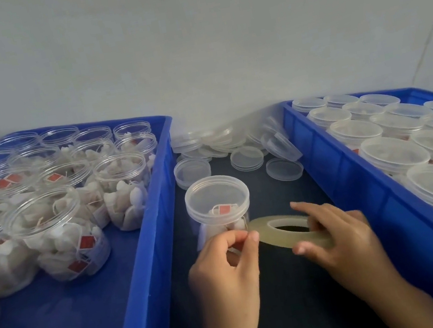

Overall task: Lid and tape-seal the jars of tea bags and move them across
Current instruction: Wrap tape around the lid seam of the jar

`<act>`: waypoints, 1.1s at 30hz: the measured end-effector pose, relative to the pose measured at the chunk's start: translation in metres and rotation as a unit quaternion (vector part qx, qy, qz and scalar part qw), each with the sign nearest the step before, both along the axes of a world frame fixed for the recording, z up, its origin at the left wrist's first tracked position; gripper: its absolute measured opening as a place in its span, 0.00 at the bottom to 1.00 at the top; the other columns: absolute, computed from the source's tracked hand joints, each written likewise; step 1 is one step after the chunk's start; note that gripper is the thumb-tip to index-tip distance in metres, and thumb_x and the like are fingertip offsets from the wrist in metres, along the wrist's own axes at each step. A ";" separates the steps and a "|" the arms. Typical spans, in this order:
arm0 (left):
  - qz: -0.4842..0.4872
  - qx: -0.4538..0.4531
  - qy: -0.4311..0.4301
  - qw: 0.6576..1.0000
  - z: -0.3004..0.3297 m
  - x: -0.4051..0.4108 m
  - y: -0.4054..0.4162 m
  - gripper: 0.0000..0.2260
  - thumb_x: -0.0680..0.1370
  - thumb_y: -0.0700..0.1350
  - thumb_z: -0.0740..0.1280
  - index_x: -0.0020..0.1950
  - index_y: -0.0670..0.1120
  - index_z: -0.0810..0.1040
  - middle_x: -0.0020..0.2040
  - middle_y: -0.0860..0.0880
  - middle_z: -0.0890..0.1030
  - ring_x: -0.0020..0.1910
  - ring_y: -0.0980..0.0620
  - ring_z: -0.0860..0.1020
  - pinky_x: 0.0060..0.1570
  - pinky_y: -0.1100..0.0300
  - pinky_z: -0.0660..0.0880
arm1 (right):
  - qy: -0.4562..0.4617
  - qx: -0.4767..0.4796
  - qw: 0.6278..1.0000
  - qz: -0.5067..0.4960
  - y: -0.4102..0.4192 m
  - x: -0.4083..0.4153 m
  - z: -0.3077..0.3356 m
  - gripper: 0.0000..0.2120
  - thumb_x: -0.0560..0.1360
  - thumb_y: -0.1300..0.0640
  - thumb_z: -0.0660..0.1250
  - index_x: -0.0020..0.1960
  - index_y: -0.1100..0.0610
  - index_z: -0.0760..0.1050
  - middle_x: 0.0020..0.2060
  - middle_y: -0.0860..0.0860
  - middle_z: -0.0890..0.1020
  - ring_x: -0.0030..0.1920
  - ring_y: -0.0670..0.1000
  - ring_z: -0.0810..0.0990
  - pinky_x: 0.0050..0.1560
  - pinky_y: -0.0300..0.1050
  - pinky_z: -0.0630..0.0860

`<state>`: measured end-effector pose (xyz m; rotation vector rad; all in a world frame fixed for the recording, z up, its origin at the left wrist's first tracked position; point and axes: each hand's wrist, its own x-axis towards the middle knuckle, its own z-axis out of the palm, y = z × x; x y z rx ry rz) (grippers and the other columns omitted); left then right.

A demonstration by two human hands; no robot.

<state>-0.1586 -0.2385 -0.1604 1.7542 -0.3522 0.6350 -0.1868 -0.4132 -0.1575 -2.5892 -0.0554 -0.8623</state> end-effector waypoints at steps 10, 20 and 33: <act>0.072 0.048 -0.087 0.992 0.003 0.001 -0.002 0.07 0.77 0.50 0.62 0.41 0.48 0.71 0.38 0.60 0.70 0.40 0.68 0.73 0.32 0.80 0.67 | 0.000 0.000 1.000 -0.024 0.009 -0.003 0.007 0.20 0.66 0.32 0.58 0.40 0.47 0.77 0.37 0.35 0.74 0.44 0.38 0.70 0.52 0.43 0.58; 0.184 0.024 -0.060 0.981 0.000 0.007 0.000 0.05 0.76 0.48 0.61 0.41 0.51 0.68 0.38 0.56 0.67 0.35 0.55 0.68 0.35 0.68 0.62 | -0.092 -0.058 0.982 -0.152 0.010 0.003 0.007 0.24 0.69 0.35 0.59 0.41 0.54 0.80 0.37 0.47 0.80 0.44 0.53 0.78 0.51 0.50 0.60; 0.185 -0.037 -0.014 0.982 -0.005 0.017 0.002 0.06 0.76 0.52 0.59 0.43 0.51 0.68 0.39 0.62 0.68 0.39 0.62 0.70 0.39 0.70 0.63 | -0.128 -0.068 0.974 -0.172 0.017 0.027 0.020 0.28 0.70 0.35 0.58 0.42 0.58 0.81 0.37 0.52 0.82 0.46 0.58 0.79 0.53 0.57 0.65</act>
